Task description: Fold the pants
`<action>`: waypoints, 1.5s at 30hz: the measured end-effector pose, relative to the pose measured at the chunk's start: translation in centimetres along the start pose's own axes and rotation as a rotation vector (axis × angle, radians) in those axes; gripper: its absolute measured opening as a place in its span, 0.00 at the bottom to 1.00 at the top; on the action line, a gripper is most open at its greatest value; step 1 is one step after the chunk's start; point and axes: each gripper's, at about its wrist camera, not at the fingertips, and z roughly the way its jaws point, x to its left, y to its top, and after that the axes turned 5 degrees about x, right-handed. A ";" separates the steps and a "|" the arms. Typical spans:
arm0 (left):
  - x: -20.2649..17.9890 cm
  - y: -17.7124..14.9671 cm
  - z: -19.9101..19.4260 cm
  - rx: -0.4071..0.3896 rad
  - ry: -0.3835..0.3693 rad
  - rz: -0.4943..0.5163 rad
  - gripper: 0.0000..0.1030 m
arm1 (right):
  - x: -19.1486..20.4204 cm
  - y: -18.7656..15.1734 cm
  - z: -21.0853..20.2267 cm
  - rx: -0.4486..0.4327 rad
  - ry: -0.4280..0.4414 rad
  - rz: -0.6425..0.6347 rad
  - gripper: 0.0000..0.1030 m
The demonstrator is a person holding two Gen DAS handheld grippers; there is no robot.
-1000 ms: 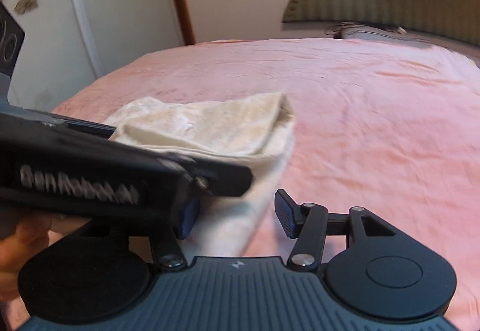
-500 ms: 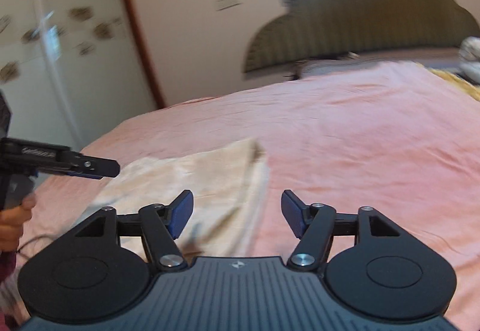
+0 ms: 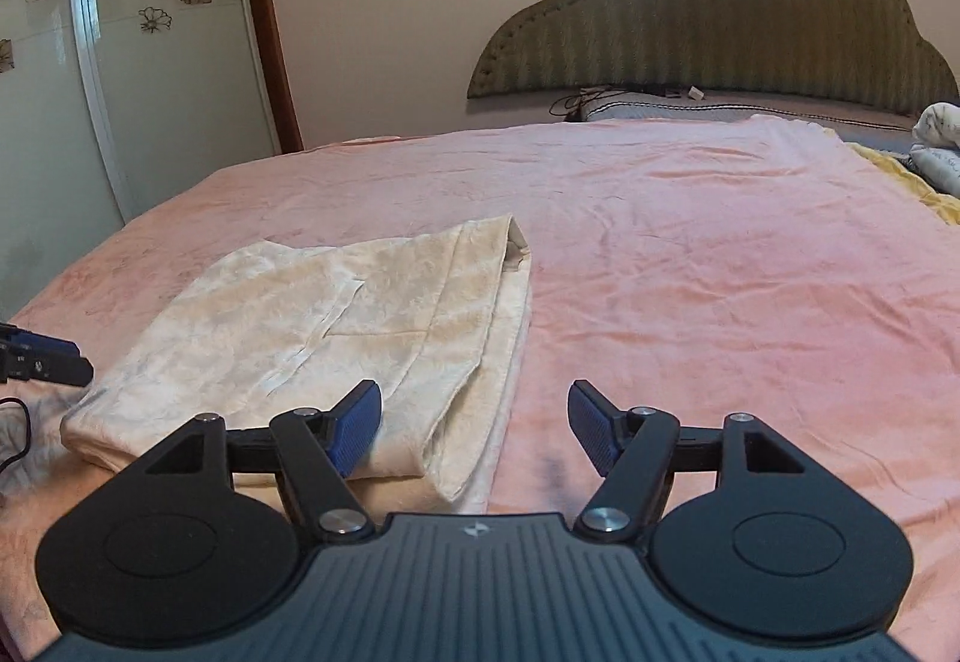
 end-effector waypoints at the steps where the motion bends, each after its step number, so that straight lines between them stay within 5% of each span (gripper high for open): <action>1: -0.5 -0.5 0.3 0.010 0.018 0.028 0.76 | 0.3 -0.2 0.0 0.005 0.012 -0.012 0.67; 4: -1.1 -0.9 0.2 -0.007 0.055 0.037 0.76 | 0.7 -0.6 0.5 0.037 -0.033 -0.038 0.68; 7: -1.0 -0.6 -0.5 -0.024 0.093 -0.026 0.76 | 0.9 -0.5 -0.9 -0.024 -0.058 0.000 0.69; 16: -1.1 -1.8 -1.2 0.042 0.090 -0.135 0.78 | 5.8 -1.8 -2.4 0.014 0.021 -0.102 0.75; 26: -0.4 -0.9 -1.2 0.029 0.095 -0.147 0.78 | 3.4 -0.4 -3.3 -0.037 0.054 -0.031 0.76; 35: 5.6 2.8 4.1 0.136 -0.203 -0.318 0.78 | -5.7 2.8 4.9 0.145 0.262 0.243 0.77; 38: 6.9 3.3 5.6 0.157 -0.281 -0.357 0.78 | -6.9 3.0 7.1 0.202 0.306 0.275 0.77; 42: 7.4 4.1 7.3 0.173 -0.385 -0.350 0.79 | -7.5 2.9 9.6 0.253 0.473 0.313 0.79; 45: 7.7 4.6 8.2 0.166 -0.455 -0.352 0.87 | -7.5 3.5 11.1 0.274 0.553 0.299 0.79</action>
